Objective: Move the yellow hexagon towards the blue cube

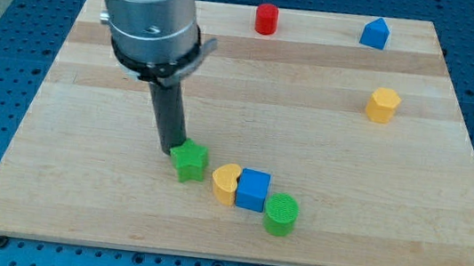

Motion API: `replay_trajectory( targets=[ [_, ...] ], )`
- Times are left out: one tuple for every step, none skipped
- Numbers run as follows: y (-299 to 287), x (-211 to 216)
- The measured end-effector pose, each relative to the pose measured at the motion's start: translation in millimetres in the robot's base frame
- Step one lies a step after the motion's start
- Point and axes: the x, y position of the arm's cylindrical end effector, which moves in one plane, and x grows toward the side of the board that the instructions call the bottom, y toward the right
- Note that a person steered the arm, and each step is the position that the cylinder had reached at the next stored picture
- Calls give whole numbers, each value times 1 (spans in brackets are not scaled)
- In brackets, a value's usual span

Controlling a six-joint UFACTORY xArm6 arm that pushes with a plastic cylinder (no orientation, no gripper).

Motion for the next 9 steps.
replay_trajectory(
  targets=[
    [7, 2],
    [13, -25],
    [36, -66],
    [76, -96],
    [123, -123],
    [174, -140],
    [225, -150],
    [273, -150],
    [289, -144]
  ],
)
